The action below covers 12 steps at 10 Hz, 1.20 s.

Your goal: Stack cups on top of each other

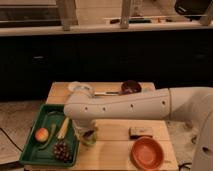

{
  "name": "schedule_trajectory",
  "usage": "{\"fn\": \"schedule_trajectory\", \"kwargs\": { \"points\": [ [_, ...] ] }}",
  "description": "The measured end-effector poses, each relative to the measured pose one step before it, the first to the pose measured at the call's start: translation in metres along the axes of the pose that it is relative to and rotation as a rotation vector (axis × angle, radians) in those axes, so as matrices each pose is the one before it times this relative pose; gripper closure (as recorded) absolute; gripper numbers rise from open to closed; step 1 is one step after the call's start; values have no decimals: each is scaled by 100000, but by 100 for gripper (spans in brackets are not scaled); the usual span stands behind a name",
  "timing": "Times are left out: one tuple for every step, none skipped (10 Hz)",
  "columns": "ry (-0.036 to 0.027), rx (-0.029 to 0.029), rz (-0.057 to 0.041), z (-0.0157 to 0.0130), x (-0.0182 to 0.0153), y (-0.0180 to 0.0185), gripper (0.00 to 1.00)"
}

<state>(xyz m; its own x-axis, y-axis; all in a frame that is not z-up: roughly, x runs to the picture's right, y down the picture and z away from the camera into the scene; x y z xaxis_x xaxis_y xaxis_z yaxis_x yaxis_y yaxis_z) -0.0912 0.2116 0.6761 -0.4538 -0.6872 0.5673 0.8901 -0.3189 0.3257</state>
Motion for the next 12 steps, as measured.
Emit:
{"fn": "schedule_trajectory", "kwargs": {
  "points": [
    [-325,112,176,124,101,92,100],
    [-392,267,34,164,110,57,100],
    [-688,396,-67,253,136,70,98],
    [-475,103,40,125,86,42,93],
    [-452,156,-142,122,88,-19,86],
    [-516,367,-299,106,144,-74,74],
    [-342,250,1,78,84,79,64],
    [-271,298,52,67,51,71,54],
    [-231,299,-28,63,57,30,45],
    [-238,224,-89,56,64,45,32],
    [-106,174,17,15,37,12,24],
    [-144,55,42,2,3,35,21]
  ]
}}
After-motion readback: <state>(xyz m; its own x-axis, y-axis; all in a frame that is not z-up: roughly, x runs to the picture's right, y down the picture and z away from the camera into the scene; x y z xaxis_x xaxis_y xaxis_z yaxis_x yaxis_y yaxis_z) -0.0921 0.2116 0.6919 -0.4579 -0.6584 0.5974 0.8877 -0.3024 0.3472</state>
